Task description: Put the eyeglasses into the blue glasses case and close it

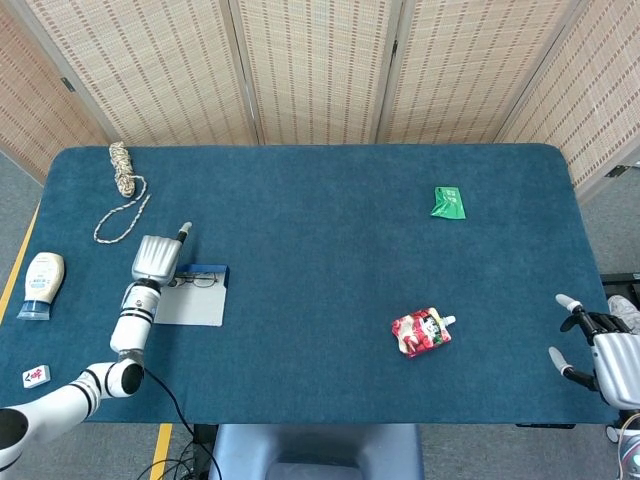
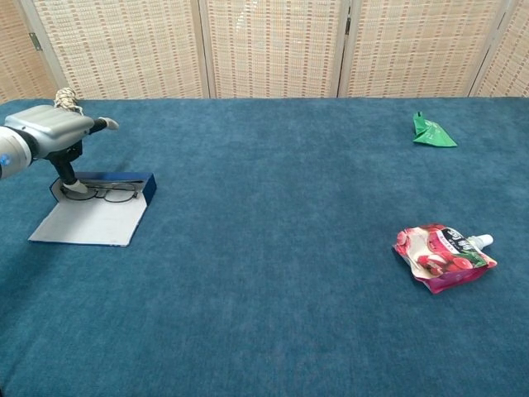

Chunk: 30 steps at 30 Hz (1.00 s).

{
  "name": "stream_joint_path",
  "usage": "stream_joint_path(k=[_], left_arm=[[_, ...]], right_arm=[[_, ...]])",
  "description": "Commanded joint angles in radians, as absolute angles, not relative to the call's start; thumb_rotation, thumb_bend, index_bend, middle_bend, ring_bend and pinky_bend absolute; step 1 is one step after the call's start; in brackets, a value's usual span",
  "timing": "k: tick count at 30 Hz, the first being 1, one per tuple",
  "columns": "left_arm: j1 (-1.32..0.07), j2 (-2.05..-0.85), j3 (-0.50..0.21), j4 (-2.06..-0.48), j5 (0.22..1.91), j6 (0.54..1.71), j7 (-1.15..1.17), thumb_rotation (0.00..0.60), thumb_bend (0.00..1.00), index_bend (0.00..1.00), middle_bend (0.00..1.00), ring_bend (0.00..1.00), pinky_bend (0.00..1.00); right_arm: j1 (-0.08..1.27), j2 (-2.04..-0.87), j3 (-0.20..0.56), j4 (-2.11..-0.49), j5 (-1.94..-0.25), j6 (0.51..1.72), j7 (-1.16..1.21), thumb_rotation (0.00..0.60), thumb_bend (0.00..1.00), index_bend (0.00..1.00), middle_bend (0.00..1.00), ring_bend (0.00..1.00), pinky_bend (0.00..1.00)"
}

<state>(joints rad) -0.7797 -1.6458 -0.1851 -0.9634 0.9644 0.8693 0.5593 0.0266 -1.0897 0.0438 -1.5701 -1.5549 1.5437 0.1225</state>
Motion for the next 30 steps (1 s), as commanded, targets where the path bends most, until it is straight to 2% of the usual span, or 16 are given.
stream_joint_path(k=[1, 10, 18, 30], left_arm=[[-0.737, -1.582, -0.15, -1.067, 1.039, 0.934, 0.522, 0.6, 0.17, 0.06, 0.92, 0.93, 1.0], [-0.633, -1.471, -0.064, -1.251, 1.212, 1.076, 0.415, 0.6, 0.18, 0.15, 0.92, 0.93, 1.0], [-0.554, -1.449, 0.008, -1.278, 1.344, 1.178, 0.343, 0.6, 0.26, 0.25, 0.92, 0.93, 1.0], [-0.514, -1.539, 0.037, -1.174, 1.42, 1.194, 0.331, 0.6, 0.27, 0.21, 0.92, 0.93, 1.0]], right_arm=[[0.029, -1.091, 0.044, -1.57, -1.556, 1.542, 0.122, 0.6, 0.29, 0.17, 0.47, 0.38, 0.3], [0.035, -1.092, 0.043, -1.573, -1.563, 1.535, 0.119, 0.6, 0.29, 0.17, 0.47, 0.38, 0.3], [0.045, -1.096, 0.043, -1.578, -1.574, 1.529, 0.113, 0.6, 0.29, 0.17, 0.47, 0.39, 0.3], [0.047, -1.1, 0.042, -1.57, -1.571, 1.527, 0.119, 0.6, 0.29, 0.17, 0.47, 0.39, 0.3]])
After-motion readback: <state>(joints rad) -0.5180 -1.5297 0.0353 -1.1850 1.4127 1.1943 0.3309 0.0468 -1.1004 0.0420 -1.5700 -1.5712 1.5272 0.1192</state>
